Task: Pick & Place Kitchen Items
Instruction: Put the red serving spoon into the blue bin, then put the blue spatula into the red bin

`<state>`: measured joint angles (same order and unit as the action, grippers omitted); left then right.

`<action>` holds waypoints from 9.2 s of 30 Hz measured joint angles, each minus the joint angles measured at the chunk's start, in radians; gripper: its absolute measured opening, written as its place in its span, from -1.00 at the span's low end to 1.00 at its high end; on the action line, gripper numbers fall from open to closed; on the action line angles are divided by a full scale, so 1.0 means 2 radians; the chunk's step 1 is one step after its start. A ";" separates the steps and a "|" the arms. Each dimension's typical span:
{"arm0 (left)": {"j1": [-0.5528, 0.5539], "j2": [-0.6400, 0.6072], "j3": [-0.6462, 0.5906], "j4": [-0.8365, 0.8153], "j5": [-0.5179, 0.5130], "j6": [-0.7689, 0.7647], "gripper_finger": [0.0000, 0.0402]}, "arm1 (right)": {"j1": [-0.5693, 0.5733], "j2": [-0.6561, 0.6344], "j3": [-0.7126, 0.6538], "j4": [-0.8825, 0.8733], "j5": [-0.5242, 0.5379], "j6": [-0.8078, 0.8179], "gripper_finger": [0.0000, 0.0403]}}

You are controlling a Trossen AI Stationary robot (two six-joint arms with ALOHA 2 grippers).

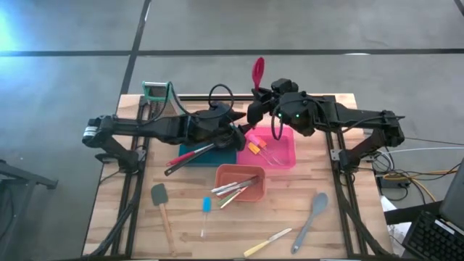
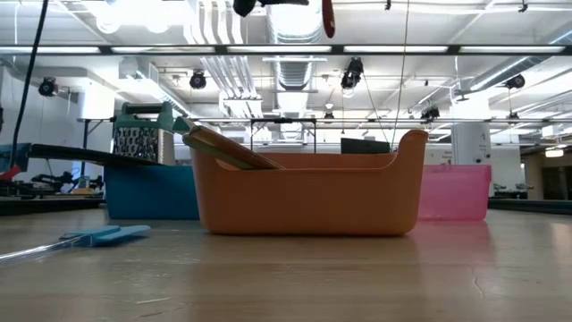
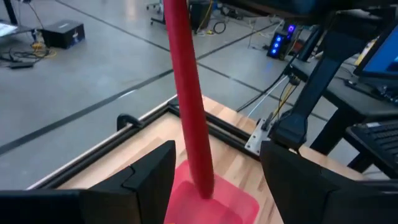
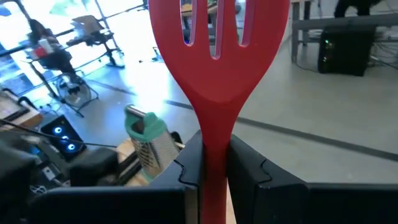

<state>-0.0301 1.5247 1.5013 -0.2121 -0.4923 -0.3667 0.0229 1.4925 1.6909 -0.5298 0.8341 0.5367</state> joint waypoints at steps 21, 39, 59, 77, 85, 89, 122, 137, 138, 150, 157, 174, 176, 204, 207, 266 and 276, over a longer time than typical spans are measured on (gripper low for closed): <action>0.016 0.020 0.002 0.016 -0.033 0.015 0.19 | -0.002 -0.010 0.001 0.027 -0.038 -0.037 -0.84; 0.036 0.025 0.001 0.051 -0.004 0.003 -0.32 | -0.002 -0.001 0.001 0.044 -0.061 -0.041 -0.84; 0.053 -0.021 0.117 -0.234 0.086 0.051 -0.67 | 0.000 -0.046 0.011 -0.011 -0.037 -0.101 -0.25; 0.245 -0.043 0.237 -0.678 0.606 0.038 -0.67 | 0.002 -0.115 -0.007 -0.344 -0.040 0.140 -0.15; 0.266 -0.045 0.076 -0.679 0.680 0.077 -0.67 | 0.013 -0.100 -0.008 -0.346 -0.044 0.139 -0.21; 0.276 -0.065 -0.006 -0.680 0.689 0.097 -0.67 | 0.016 -0.102 -0.008 -0.347 -0.045 0.139 -0.23; 0.309 -0.032 -0.257 -0.391 0.709 -0.079 -0.67 | 0.016 -0.100 -0.047 -0.344 -0.038 0.151 -0.31; 0.309 0.010 -0.257 -0.367 0.718 -0.087 -0.67 | 0.016 -0.100 -0.047 -0.345 -0.038 0.151 -0.32; 0.310 0.010 -0.257 -0.367 0.726 -0.087 -0.67 | 0.016 -0.100 -0.047 -0.345 -0.038 0.151 -0.33; 0.310 0.010 -0.257 -0.357 0.762 -0.083 0.20 | 0.016 -0.100 -0.047 -0.345 -0.039 0.151 -0.31; 0.311 0.009 -0.257 -0.354 0.748 -0.077 0.23 | 0.016 -0.100 -0.047 -0.344 -0.039 0.157 -0.28; 0.312 0.005 -0.225 -0.354 0.530 -0.035 0.23 | 0.016 -0.100 -0.047 -0.344 -0.039 0.160 -0.30; 0.312 0.005 -0.219 -0.363 0.502 -0.025 0.23 | 0.016 -0.100 -0.047 -0.345 -0.039 0.160 -0.29; 0.034 -0.092 0.126 -0.516 0.073 -0.194 0.22 | 0.016 -0.100 -0.053 -0.348 -0.051 0.136 -0.31; -0.042 -0.085 0.122 -0.528 0.025 -0.279 0.21 | 0.016 -0.100 -0.057 -0.348 -0.051 0.136 -0.30; -0.360 0.136 -0.168 -0.312 -0.100 -0.592 0.09 | -0.002 -0.103 -0.065 -0.464 -0.081 0.110 -0.24; -0.360 0.135 -0.229 -0.117 -0.074 -0.546 0.09 | -0.002 -0.099 -0.066 -0.462 -0.081 0.111 -0.16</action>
<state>-0.7498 1.7954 1.0433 -0.4453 -0.6403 -1.4578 0.0185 1.2943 1.5592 -1.4531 0.6724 0.7597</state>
